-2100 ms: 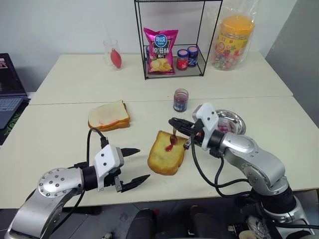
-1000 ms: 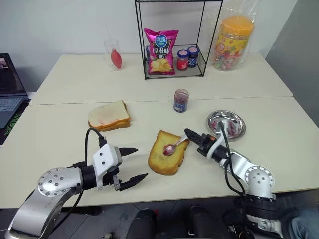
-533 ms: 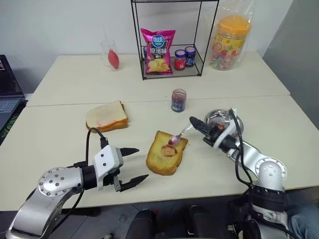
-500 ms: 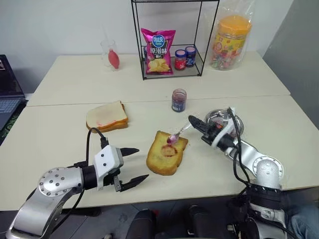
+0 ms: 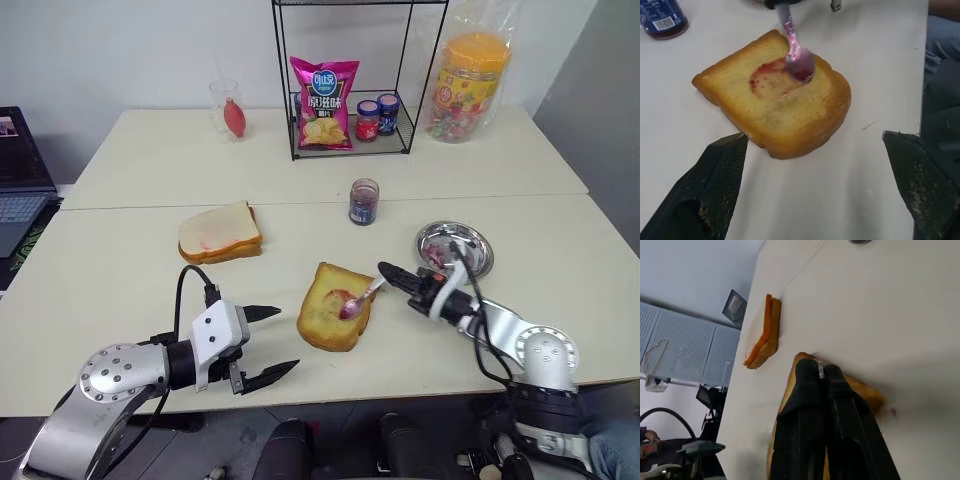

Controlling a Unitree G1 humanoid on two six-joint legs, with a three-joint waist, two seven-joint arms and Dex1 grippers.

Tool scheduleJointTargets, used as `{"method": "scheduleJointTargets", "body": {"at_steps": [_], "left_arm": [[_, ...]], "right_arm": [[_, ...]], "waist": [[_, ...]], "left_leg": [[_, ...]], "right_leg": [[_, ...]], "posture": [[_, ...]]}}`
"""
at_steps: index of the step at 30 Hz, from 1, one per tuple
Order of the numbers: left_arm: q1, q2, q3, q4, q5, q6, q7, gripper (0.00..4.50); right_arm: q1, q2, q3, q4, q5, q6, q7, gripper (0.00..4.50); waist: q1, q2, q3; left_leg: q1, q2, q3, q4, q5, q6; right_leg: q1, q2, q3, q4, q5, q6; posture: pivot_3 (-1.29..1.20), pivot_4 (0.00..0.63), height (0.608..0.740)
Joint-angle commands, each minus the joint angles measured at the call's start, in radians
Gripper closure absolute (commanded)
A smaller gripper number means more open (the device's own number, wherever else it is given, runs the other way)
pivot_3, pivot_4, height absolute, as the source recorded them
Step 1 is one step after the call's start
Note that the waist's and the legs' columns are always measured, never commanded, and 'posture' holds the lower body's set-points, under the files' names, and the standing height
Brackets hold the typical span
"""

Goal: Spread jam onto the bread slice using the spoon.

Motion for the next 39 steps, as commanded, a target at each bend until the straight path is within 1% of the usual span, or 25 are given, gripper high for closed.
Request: {"method": "scheduleJointTargets", "body": {"at_steps": [1,4,8,12,16,18,22,27,32,36,37,39], "left_arm": [[-0.006,0.001,0.000,-0.023,0.003,-0.018,0.002,0.00],[-0.010,0.002,-0.002,-0.020,0.002,-0.019,0.001,0.00],[-0.027,-0.001,-0.010,-0.015,0.000,-0.016,0.003,0.00],[-0.026,0.001,-0.014,-0.011,0.001,-0.024,-0.002,0.00],[-0.029,0.000,-0.011,-0.011,-0.001,-0.025,-0.001,0.00],[-0.026,0.000,-0.005,-0.013,-0.003,-0.024,0.002,0.00],[-0.010,-0.001,0.028,-0.010,-0.010,-0.016,0.015,0.00],[-0.006,-0.007,0.056,0.012,-0.003,-0.027,0.031,0.00],[-0.021,-0.010,0.048,0.029,0.004,-0.042,0.031,0.00],[-0.046,-0.015,0.035,0.033,0.001,-0.042,0.032,0.00],[-0.053,-0.015,0.035,0.032,-0.003,-0.036,0.034,0.00],[-0.087,-0.022,0.043,0.021,-0.055,0.038,0.056,0.00]], "right_arm": [[-0.001,-0.034,-0.028,-0.057,0.088,0.022,-0.021,4.48],[-0.017,-0.026,-0.025,-0.055,0.115,0.001,-0.047,4.48],[-0.070,0.040,-0.008,-0.021,0.107,-0.058,-0.093,4.48],[-0.126,0.110,0.047,0.070,-0.006,-0.125,-0.081,4.48],[-0.121,0.114,0.070,0.117,-0.080,-0.151,-0.045,4.48],[-0.095,0.088,0.068,0.100,-0.087,-0.132,-0.029,4.48],[-0.054,0.041,0.026,0.052,-0.044,-0.098,-0.032,4.48],[-0.007,-0.026,-0.031,-0.010,0.050,-0.059,-0.067,4.48],[-0.031,-0.021,-0.041,-0.036,0.117,-0.071,-0.114,4.48],[-0.093,0.016,-0.032,-0.052,0.171,-0.110,-0.162,4.48],[-0.107,0.022,-0.028,-0.060,0.169,-0.122,-0.164,4.48],[-0.134,0.030,-0.021,-0.077,0.170,-0.142,-0.172,4.48]], "waist": [[0.000,0.000,0.000],[-0.002,0.000,0.000],[-0.003,0.000,0.000],[-0.003,0.000,0.000],[0.000,0.000,0.000],[0.003,0.000,0.000],[0.003,0.000,0.000],[0.002,0.000,0.000],[0.000,0.000,0.000],[0.000,0.000,0.000],[-0.001,0.000,0.000],[-0.001,0.000,0.000]], "left_leg": [[0.000,0.000,0.000,0.000,0.000,0.000],[0.000,0.001,0.000,-0.001,0.000,0.000],[0.000,0.001,0.000,-0.001,0.000,0.000],[0.000,0.001,0.000,0.000,0.000,0.000],[0.000,0.001,0.000,-0.001,0.000,0.000],[-0.001,0.001,0.000,-0.001,0.000,0.000],[-0.001,0.001,0.000,-0.001,0.000,0.000],[0.000,0.001,0.000,0.000,0.000,0.000],[0.000,0.001,0.000,0.000,0.000,0.000],[-0.001,0.001,0.000,-0.001,0.000,0.000],[0.000,0.001,0.000,0.000,0.000,0.000],[0.000,0.001,0.000,0.000,0.000,0.000]], "right_leg": [[0.000,0.000,0.000,0.000,0.000,0.000],[0.000,0.001,0.000,0.000,0.000,0.000],[-0.001,0.002,0.000,0.001,0.000,0.000],[-0.001,0.002,0.000,0.001,0.000,0.001],[-0.001,0.003,0.000,0.001,0.000,0.001],[-0.001,0.002,0.000,0.000,0.000,0.001],[-0.001,0.001,0.000,0.000,0.000,0.001],[0.000,0.001,0.000,0.000,0.000,0.000],[0.000,0.001,0.000,0.001,0.000,0.000],[-0.001,0.001,0.000,0.000,0.000,0.001],[-0.001,0.001,0.000,0.000,0.000,0.001],[-0.001,0.001,0.000,0.001,0.000,0.001]], "posture": [[0.00,0.150,0.740],[0.00,0.150,0.740],[0.00,0.150,0.740],[0.00,0.150,0.740],[0.00,0.150,0.740],[0.00,0.150,0.740],[0.00,0.150,0.740],[0.00,0.150,0.740],[0.00,0.150,0.740],[0.00,0.150,0.740],[0.00,0.150,0.740],[0.00,0.150,0.740]]}}
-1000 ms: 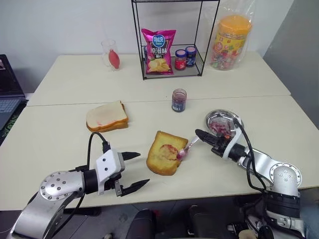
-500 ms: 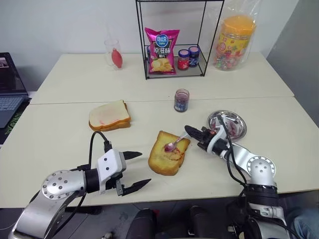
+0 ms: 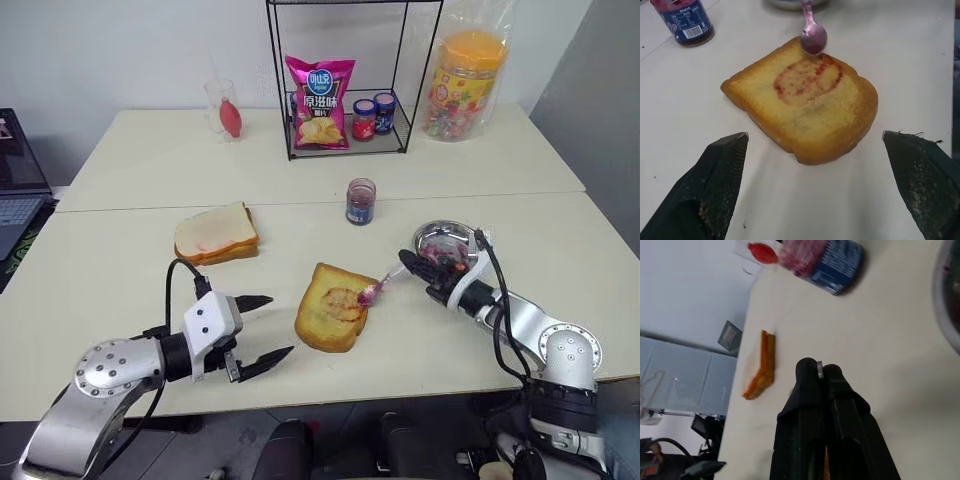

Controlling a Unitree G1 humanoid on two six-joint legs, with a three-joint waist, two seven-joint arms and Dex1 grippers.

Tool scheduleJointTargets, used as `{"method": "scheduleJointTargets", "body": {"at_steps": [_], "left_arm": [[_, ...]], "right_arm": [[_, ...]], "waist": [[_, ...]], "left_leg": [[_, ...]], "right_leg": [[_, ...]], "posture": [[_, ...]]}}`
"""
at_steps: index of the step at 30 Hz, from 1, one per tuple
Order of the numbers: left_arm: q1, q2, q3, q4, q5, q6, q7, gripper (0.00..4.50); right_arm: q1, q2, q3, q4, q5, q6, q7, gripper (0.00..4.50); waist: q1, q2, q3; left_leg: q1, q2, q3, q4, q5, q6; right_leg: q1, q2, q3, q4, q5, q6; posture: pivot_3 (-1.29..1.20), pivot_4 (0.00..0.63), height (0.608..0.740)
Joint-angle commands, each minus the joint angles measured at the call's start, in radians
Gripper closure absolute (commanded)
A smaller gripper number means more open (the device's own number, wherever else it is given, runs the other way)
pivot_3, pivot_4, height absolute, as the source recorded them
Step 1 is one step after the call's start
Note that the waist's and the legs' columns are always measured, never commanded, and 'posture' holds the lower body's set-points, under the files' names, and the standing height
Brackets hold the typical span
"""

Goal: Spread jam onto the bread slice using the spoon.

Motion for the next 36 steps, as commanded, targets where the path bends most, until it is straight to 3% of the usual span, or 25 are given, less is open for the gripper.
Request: {"method": "scheduleJointTargets", "body": {"at_steps": [1,5,9,14,19,27,35,36], "left_arm": [[-0.058,0.000,0.021,-0.027,-0.060,0.075,0.023,0.00],[-0.141,0.018,0.005,-0.040,-0.076,0.119,0.019,0.00],[-0.326,-0.007,-0.030,-0.059,-0.197,0.327,0.079,0.00],[-0.515,-0.017,-0.154,-0.053,-0.167,0.341,0.049,0.00],[-0.711,-0.140,-0.271,0.014,-0.164,0.370,0.073,0.00],[-0.821,-0.225,-0.471,0.179,0.003,0.247,0.000,0.00],[-0.856,-0.295,-0.525,0.276,0.090,0.193,-0.018,0.00],[-0.855,-0.299,-0.527,0.277,0.100,0.187,-0.022,0.00]], "right_arm": [[-0.060,0.006,0.008,-0.084,0.044,-0.050,-0.015,4.48],[-0.085,-0.016,-0.001,-0.102,0.072,-0.074,-0.029,4.48],[-0.107,-0.076,-0.041,-0.124,0.072,-0.118,-0.018,4.48],[-0.080,-0.188,-0.111,-0.111,0.072,-0.146,-0.003,4.48],[-0.018,-0.290,-0.168,-0.047,-0.035,-0.198,0.075,4.48],[-0.018,-0.299,-0.193,0.195,-0.215,-0.318,0.178,4.48],[-0.119,-0.260,-0.163,0.413,-0.398,-0.417,0.243,4.48],[-0.126,-0.268,-0.158,0.437,-0.418,-0.414,0.255,4.26]], "waist": [[0.000,0.000,0.000],[0.004,0.000,0.000],[0.008,0.000,0.000],[0.004,-0.001,0.001],[0.011,-0.002,0.001],[0.003,-0.002,0.001],[-0.002,-0.001,0.001],[-0.001,-0.001,0.001]], "left_leg": [[0.000,0.000,0.000,0.000,0.000,0.000],[-0.001,0.000,-0.001,0.000,0.000,0.000],[-0.002,-0.001,-0.001,0.001,0.000,0.000],[-0.002,-0.002,0.001,0.002,0.000,0.000],[-0.002,-0.002,0.000,0.002,0.000,0.000],[0.000,-0.001,0.003,0.002,0.000,0.000],[0.001,0.000,0.010,0.001,0.000,0.000],[0.001,0.000,0.012,0.001,0.000,0.000]], "right_leg": [[0.000,0.000,0.000,0.000,0.000,0.000],[0.000,0.001,-0.001,-0.001,0.000,0.000],[0.000,0.002,-0.001,-0.001,0.001,0.002],[0.001,0.004,0.001,-0.002,0.002,0.004],[0.001,0.005,0.001,-0.002,0.002,0.004],[0.001,0.008,0.004,0.000,0.002,0.004],[-0.002,0.009,0.012,0.001,0.003,0.005],[-0.002,0.009,0.014,0.001,0.003,0.005]], "posture": [[0.00,0.150,0.740],[0.00,0.150,0.740],[0.00,0.150,0.740],[0.00,0.150,0.740],[0.00,0.150,0.740],[0.00,0.150,0.740],[0.00,0.150,0.740],[0.00,0.150,0.740]]}}
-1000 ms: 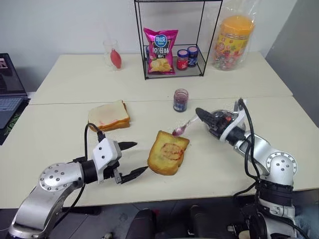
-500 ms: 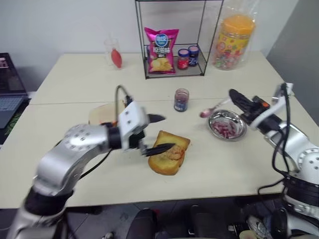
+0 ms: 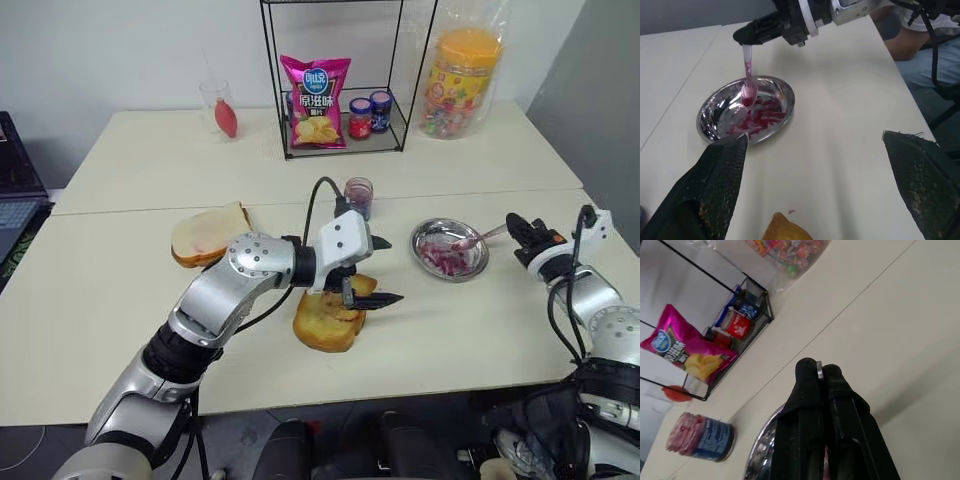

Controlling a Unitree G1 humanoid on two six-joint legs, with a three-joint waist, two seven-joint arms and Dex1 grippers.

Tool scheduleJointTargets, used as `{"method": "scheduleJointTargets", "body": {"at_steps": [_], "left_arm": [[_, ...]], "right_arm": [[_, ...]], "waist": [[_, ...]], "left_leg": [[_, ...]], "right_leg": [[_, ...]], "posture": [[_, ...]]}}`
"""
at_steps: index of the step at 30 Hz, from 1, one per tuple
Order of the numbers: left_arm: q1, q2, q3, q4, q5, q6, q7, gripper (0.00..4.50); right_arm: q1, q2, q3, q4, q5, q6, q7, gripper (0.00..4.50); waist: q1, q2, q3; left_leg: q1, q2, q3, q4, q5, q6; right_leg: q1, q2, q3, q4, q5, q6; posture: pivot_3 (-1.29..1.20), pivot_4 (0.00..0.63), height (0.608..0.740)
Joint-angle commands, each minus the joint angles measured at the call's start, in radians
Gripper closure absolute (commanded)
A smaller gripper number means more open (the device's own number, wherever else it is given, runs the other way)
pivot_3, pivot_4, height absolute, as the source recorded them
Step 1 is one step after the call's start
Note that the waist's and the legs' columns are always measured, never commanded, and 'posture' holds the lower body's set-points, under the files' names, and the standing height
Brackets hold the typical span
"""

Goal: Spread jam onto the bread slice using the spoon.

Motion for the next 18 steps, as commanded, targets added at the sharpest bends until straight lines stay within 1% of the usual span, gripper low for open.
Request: {"method": "scheduleJointTargets", "body": {"at_steps": [1,3,5,7,9,11,13,14,17,18], "left_arm": [[-0.021,-0.019,-0.016,0.001,0.041,-0.045,-0.013,0.00],[-0.018,-0.024,-0.014,0.002,0.049,-0.048,-0.016,0.00],[-0.016,-0.032,-0.010,0.000,0.054,-0.046,-0.014,0.00],[-0.015,-0.042,-0.006,0.001,0.059,-0.043,-0.010,0.00],[-0.010,-0.047,-0.006,0.006,0.070,-0.040,-0.006,0.00],[-0.001,-0.042,-0.014,0.013,0.087,-0.052,-0.010,0.00],[0.002,-0.046,-0.013,0.015,0.093,-0.055,-0.011,0.00],[0.002,-0.049,-0.012,0.015,0.095,-0.055,-0.011,0.00],[-0.001,-0.059,-0.009,0.020,0.103,-0.056,-0.010,0.00],[-0.001,-0.062,-0.008,0.021,0.105,-0.057,-0.009,0.00]], "right_arm": [[-0.048,-0.021,-0.003,0.071,-0.072,-0.033,0.056,4.13],[-0.057,-0.025,-0.007,0.089,-0.088,-0.019,0.065,3.82],[-0.057,-0.036,-0.002,0.087,-0.110,-0.007,0.088,3.28],[-0.051,-0.056,0.021,0.073,-0.146,0.000,0.121,2.91],[-0.038,-0.072,0.053,0.047,-0.216,-0.045,0.159,2.50],[0.010,-0.105,0.149,-0.014,-0.327,-0.105,0.236,2.12],[0.045,-0.109,0.195,-0.056,-0.387,-0.148,0.277,1.71],[0.058,-0.110,0.207,-0.070,-0.414,-0.167,0.286,1.53],[0.095,-0.116,0.257,-0.108,-0.517,-0.245,0.314,0.69],[0.103,-0.116,0.267,-0.117,-0.537,-0.266,0.329,0.53]], "waist": [[0.001,0.000,0.000],[0.001,0.000,0.000],[0.002,0.000,0.000],[0.002,0.000,0.000],[0.002,0.000,0.000],[0.002,0.000,0.000],[0.001,0.000,0.000],[0.000,0.000,0.000],[0.000,0.000,0.000],[0.001,0.000,0.000]], "left_leg": [[0.000,0.000,0.001,0.000,0.000,0.000],[0.000,0.000,0.003,0.000,0.000,0.000],[0.000,0.000,0.004,0.000,0.000,0.001],[0.000,-0.001,0.006,0.000,-0.001,0.001],[0.000,-0.001,0.006,0.001,-0.001,0.001],[0.000,-0.001,0.006,0.001,-0.001,0.001],[0.001,-0.001,0.006,0.001,-0.001,0.001],[0.001,0.000,0.006,0.001,-0.001,0.001],[0.001,-0.001,0.007,0.001,-0.001,0.001],[0.001,-0.001,0.007,0.001,-0.001,0.001]], "right_leg": [[0.000,0.000,0.001,0.000,0.000,0.000],[0.000,0.000,0.003,-0.001,0.001,0.001],[0.000,0.000,0.005,-0.002,0.001,0.002],[-0.001,0.000,0.007,-0.002,0.002,0.003],[-0.001,0.000,0.007,-0.002,0.002,0.003],[-0.001,0.000,0.008,-0.002,0.002,0.004],[-0.001,0.000,0.008,-0.001,0.002,0.004],[-0.001,0.000,0.008,-0.001,0.002,0.004],[-0.001,0.000,0.008,-0.001,0.003,0.005],[-0.001,0.000,0.008,-0.001,0.003,0.005]], "posture": [[0.00,0.150,0.740],[0.00,0.150,0.740],[0.00,0.150,0.740],[0.00,0.150,0.740],[0.00,0.150,0.740],[0.00,0.150,0.740],[0.00,0.150,0.740],[0.00,0.150,0.740],[0.00,0.150,0.740],[0.00,0.150,0.740]]}}
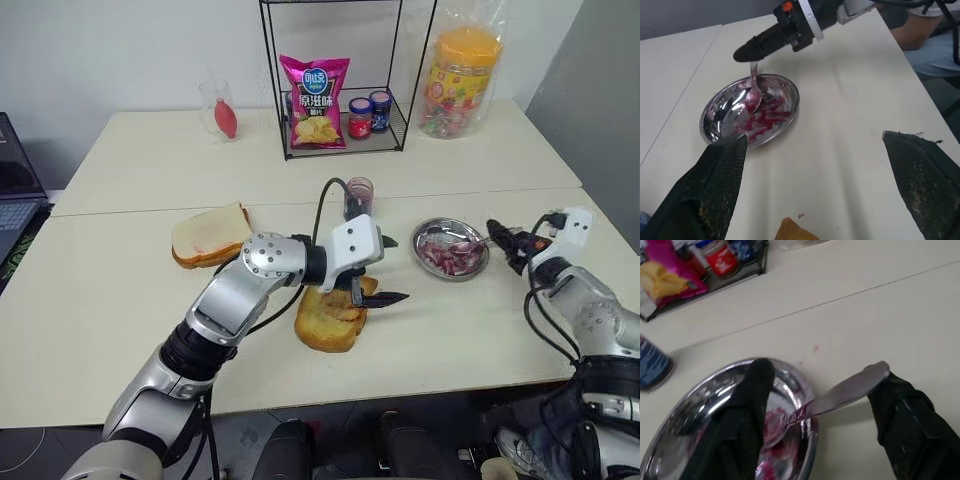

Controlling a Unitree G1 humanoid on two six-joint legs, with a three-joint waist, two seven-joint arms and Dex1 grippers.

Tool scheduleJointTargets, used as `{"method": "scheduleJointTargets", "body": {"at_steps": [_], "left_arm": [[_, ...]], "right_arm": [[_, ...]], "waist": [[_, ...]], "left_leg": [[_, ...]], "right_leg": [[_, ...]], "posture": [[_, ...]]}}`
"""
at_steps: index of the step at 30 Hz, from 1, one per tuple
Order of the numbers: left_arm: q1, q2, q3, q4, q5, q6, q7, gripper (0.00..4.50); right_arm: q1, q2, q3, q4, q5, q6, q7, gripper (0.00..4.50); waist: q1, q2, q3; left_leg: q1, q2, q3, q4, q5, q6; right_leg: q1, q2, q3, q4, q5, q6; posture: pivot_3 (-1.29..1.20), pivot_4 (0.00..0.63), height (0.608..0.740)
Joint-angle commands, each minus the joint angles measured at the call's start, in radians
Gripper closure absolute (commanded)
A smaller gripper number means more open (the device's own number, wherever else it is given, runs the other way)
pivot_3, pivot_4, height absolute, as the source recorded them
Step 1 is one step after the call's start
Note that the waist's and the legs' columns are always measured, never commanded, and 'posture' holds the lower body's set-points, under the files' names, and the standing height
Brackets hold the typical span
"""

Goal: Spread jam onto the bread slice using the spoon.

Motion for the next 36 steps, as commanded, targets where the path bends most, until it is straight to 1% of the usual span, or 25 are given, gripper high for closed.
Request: {"method": "scheduleJointTargets", "body": {"at_steps": [1,2,3,7,9,12,14,17,20,23,26,28,29,32,35,36], "left_arm": [[-0.006,-0.019,0.010,-0.009,0.013,-0.023,0.007,0.00],[-0.006,-0.022,0.012,-0.007,0.014,-0.024,0.008,0.00],[-0.005,-0.024,0.013,-0.007,0.015,-0.025,0.008,0.00],[-0.006,-0.030,0.016,-0.002,0.020,-0.028,0.007,0.00],[-0.005,-0.031,0.017,-0.001,0.022,-0.029,0.008,0.00],[0.005,-0.023,0.031,-0.008,0.014,-0.025,0.007,0.00],[0.011,-0.020,0.056,-0.014,0.005,-0.014,0.020,0.00],[0.018,-0.011,0.140,-0.027,-0.020,0.016,0.064,0.00],[0.044,0.034,0.241,-0.045,-0.019,0.019,0.108,0.00],[0.107,0.128,0.350,-0.091,-0.051,0.072,0.101,0.00],[0.214,0.277,0.465,-0.133,-0.096,0.126,0.035,0.00],[0.311,0.354,0.528,-0.158,-0.114,0.110,-0.012,0.00],[0.382,0.385,0.563,-0.167,-0.110,0.062,-0.038,0.00],[0.542,0.456,0.618,-0.179,-0.078,-0.040,-0.095,0.00],[0.608,0.492,0.639,-0.173,-0.074,-0.085,-0.121,0.00],[0.621,0.502,0.652,-0.171,-0.077,-0.093,-0.126,0.00]], "right_arm": [[0.020,-0.015,0.032,-0.077,-0.103,-0.108,0.053,0.33],[0.023,-0.013,0.039,-0.083,-0.120,-0.115,0.055,0.11],[0.024,-0.013,0.046,-0.082,-0.149,-0.127,0.042,0.03],[0.004,-0.002,0.010,-0.027,-0.226,-0.175,-0.035,0.03],[-0.003,0.002,-0.002,-0.018,-0.242,-0.181,-0.052,0.03],[-0.031,0.016,-0.056,-0.011,-0.225,-0.188,-0.087,0.03],[-0.043,0.026,-0.083,-0.037,-0.202,-0.190,-0.086,0.03],[-0.037,0.044,-0.097,-0.136,-0.145,-0.160,-0.037,0.03],[-0.011,0.026,-0.089,-0.258,-0.110,-0.107,0.000,0.03],[0.045,-0.027,-0.077,-0.369,-0.106,-0.089,0.077,0.03],[0.151,-0.112,-0.059,-0.497,-0.093,-0.061,0.189,0.03],[0.224,-0.166,-0.063,-0.563,-0.068,-0.044,0.268,0.03],[0.263,-0.202,-0.072,-0.596,-0.043,-0.026,0.322,0.03],[0.360,-0.306,-0.106,-0.668,0.035,0.024,0.480,0.03],[0.410,-0.378,-0.146,-0.685,0.079,0.047,0.576,0.03],[0.430,-0.411,-0.165,-0.688,0.083,0.054,0.616,0.03]], "waist": [[0.000,0.000,0.000],[0.001,0.000,0.000],[0.000,0.000,0.000],[0.001,0.000,0.000],[0.001,0.000,0.000],[0.001,0.000,0.000],[0.000,0.000,0.000],[0.000,0.000,0.000],[-0.002,0.000,0.000],[-0.001,0.000,0.000],[0.001,0.000,0.000],[0.001,0.000,0.000],[0.001,0.000,0.000],[0.004,-0.001,0.000],[0.007,-0.003,0.001],[0.009,-0.003,0.001]], "left_leg": [[0.000,0.000,0.000,0.000,0.000,0.000],[0.000,0.000,0.000,0.000,0.000,0.000],[0.000,0.000,0.000,0.001,0.000,0.000],[0.000,0.000,0.001,0.001,0.000,0.000],[0.000,0.000,0.001,0.001,0.000,0.000],[0.000,-0.001,0.001,0.001,0.000,0.000],[0.000,0.000,0.001,0.001,0.000,0.000],[0.001,0.000,0.001,0.001,0.000,0.000],[0.001,0.001,0.001,0.000,0.000,0.000],[0.001,0.001,0.000,0.000,0.000,0.000],[0.000,0.001,0.000,0.000,0.000,0.000],[0.000,0.001,0.000,0.000,0.000,0.000],[0.000,0.001,0.000,0.000,0.000,0.000],[0.001,0.001,0.001,0.000,0.000,0.000],[0.003,0.001,0.001,0.001,0.000,0.000],[0.004,0.002,0.000,0.001,0.000,0.000]], "right_leg": [[0.000,0.000,0.000,0.000,0.000,0.000],[0.000,0.000,0.001,0.000,0.000,0.001],[0.000,0.000,0.001,0.000,0.000,0.001],[0.000,0.000,0.001,0.000,0.001,0.001],[0.000,0.000,0.002,0.000,0.001,0.001],[0.000,0.000,0.002,0.000,0.001,0.001],[0.000,0.000,0.002,0.001,0.001,0.001],[0.000,0.000,0.001,0.001,0.001,0.001],[0.000,0.000,0.001,0.001,0.001,0.001],[0.000,0.000,0.001,0.001,0.001,0.001],[-0.001,0.000,0.001,0.000,0.001,0.001],[-0.001,0.000,0.001,-0.001,0.001,0.001],[-0.001,0.000,0.001,-0.001,0.001,0.001],[0.000,-0.003,0.001,-0.001,0.000,0.000],[0.002,-0.007,0.000,-0.001,0.000,-0.002],[0.003,-0.007,-0.001,-0.001,-0.002,-0.008]], "posture": [[0.00,0.150,0.740],[0.00,0.150,0.740],[0.00,0.150,0.740],[0.00,0.150,0.740],[0.00,0.150,0.740],[0.00,0.150,0.740],[0.00,0.150,0.740],[0.00,0.150,0.740],[0.00,0.150,0.740],[0.00,0.150,0.740],[0.00,0.150,0.740],[0.00,0.150,0.740],[0.00,0.150,0.740],[0.00,0.150,0.740],[0.00,0.150,0.740],[0.00,0.150,0.740]]}}
